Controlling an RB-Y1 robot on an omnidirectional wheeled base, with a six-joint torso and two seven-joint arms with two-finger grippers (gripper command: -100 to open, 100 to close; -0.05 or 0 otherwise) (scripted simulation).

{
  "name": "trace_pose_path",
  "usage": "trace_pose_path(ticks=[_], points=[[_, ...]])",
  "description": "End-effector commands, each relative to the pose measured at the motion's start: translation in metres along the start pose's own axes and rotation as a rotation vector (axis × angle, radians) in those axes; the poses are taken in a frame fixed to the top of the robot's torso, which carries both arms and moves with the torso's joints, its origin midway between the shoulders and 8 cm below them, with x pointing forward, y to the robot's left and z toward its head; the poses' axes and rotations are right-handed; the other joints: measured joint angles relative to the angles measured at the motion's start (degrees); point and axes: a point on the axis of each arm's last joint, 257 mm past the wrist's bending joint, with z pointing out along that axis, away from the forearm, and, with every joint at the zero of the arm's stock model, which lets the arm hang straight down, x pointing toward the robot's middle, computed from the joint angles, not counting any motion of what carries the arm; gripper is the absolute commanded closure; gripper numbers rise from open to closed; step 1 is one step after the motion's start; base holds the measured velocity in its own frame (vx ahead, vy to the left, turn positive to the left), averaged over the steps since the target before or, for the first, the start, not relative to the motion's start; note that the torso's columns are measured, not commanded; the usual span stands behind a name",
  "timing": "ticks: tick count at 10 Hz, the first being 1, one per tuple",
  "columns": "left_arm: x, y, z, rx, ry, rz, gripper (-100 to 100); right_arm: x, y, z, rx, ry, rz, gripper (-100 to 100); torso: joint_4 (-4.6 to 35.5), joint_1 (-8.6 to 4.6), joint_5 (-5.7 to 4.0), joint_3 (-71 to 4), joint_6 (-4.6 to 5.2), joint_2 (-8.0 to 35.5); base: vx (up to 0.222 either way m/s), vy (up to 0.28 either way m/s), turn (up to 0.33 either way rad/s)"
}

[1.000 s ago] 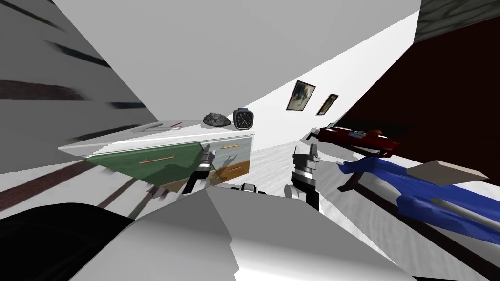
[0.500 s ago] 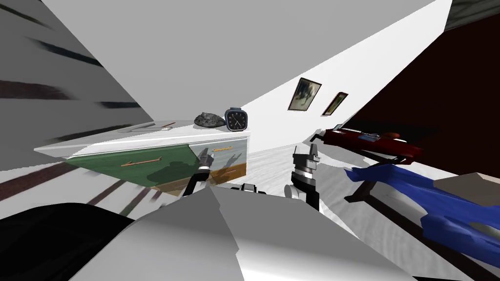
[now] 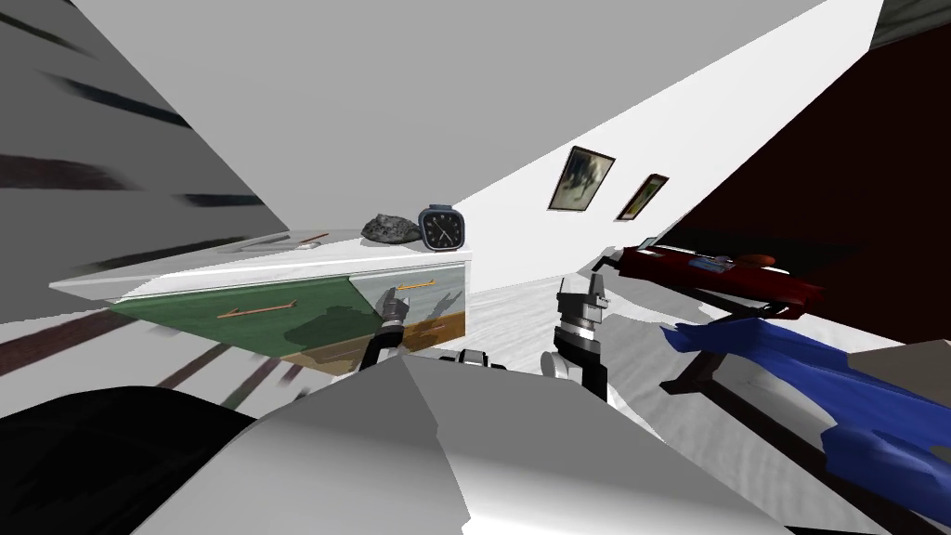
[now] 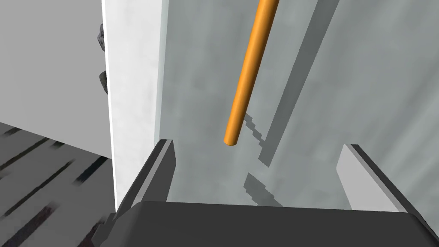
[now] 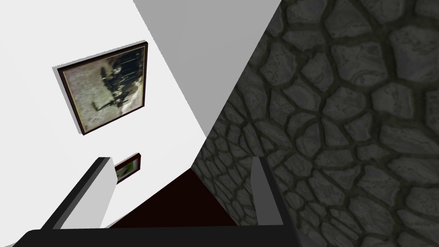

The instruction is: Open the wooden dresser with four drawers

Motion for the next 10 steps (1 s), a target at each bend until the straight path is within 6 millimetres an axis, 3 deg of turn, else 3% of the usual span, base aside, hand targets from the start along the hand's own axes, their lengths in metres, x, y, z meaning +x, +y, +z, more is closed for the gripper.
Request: trace_pose_path(ticks=[1, 3, 4, 6, 10], points=[[-0.001, -0.007, 0.001, 0.001, -0.003, 0.0, -100, 0.0, 0.0, 0.0, 0.0, 0.0, 0.0, 0, -0.01, 0.01, 0.0, -0.02, 0.0, -0.03, 0.062, 0.002, -0.013], [-0.001, -0.008, 0.001, 0.002, -0.003, 0.0, -100, 0.0, 0.0, 0.0, 0.0, 0.0, 0.0, 0, -0.1, -0.03, -0.01, -0.21, 0.0, -0.34, 0.079, 0.013, -0.007], [0.0, -0.002, 0.0, 0.0, -0.002, -0.001, 100, 0.0, 0.0, 0.0, 0.0, 0.0, 0.0, 0, -0.05, -0.1, -0.02, -0.08, 0.0, -0.1, -0.046, -0.005, 0.016], [0.0, -0.013, 0.0, 0.012, 0.002, 0.0, 100, 0.0, 0.0, 0.0, 0.0, 0.0, 0.0, 0, -0.26, 0.01, 0.28, 0.06, 0.12, -0.09, -0.067, -0.028, 0.015], [0.0, -0.013, -0.003, 0.004, 0.003, 0.0, 100, 0.0, 0.0, 0.0, 0.0, 0.0, 0.0, 0, 0.0, -0.19, -0.06, 0.0, 0.0, -0.01, -0.147, -0.076, 0.006]])
